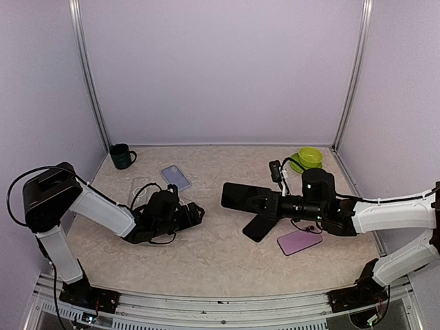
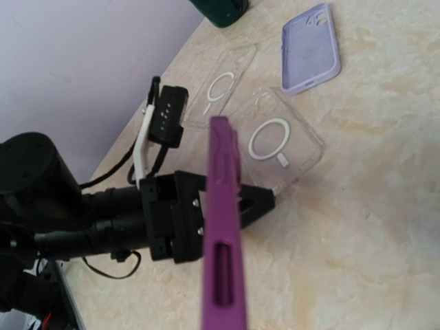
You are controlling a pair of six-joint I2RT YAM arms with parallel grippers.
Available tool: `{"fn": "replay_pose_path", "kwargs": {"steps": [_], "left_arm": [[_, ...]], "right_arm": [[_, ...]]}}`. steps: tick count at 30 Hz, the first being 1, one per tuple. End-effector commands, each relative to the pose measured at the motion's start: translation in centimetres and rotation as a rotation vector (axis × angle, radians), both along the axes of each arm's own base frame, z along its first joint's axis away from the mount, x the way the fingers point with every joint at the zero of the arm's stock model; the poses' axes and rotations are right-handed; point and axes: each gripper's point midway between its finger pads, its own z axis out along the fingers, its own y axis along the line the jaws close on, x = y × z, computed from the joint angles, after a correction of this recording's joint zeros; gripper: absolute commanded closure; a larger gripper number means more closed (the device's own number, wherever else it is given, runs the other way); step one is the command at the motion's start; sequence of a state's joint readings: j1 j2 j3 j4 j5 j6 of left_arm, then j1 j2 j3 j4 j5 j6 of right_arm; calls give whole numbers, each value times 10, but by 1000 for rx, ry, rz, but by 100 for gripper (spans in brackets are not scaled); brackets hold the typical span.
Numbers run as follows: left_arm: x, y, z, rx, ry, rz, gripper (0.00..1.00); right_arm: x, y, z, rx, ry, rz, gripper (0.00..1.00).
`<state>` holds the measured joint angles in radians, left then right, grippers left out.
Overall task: Put the phone into the phone case
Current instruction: Move the phone case to the center of the board.
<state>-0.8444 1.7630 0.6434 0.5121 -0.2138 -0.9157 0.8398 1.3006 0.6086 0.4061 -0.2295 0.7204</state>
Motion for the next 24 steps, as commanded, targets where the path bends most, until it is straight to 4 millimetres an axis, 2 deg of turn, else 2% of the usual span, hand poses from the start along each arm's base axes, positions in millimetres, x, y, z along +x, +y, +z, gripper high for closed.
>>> {"fn": "replay_pose_path", "kwargs": {"steps": [1, 2, 3, 9, 17, 24], "left_arm": [[-10, -10, -13, 12, 50, -61, 13], [-8, -10, -9, 12, 38, -60, 4], [-8, -9, -6, 15, 31, -61, 1], [3, 10, 18, 40, -21, -15, 1], [31, 65, 56, 56, -87, 87, 1], [61, 102, 64, 113, -102, 149, 1]], "right_arm": [[7, -5, 34, 57, -89, -32, 100], [7, -5, 34, 56, -90, -34, 100], [7, -6, 35, 56, -92, -37, 100], [9, -9, 35, 50, -97, -53, 100], [8, -7, 33, 51, -90, -46, 100], [8, -5, 32, 56, -82, -37, 100]]}}
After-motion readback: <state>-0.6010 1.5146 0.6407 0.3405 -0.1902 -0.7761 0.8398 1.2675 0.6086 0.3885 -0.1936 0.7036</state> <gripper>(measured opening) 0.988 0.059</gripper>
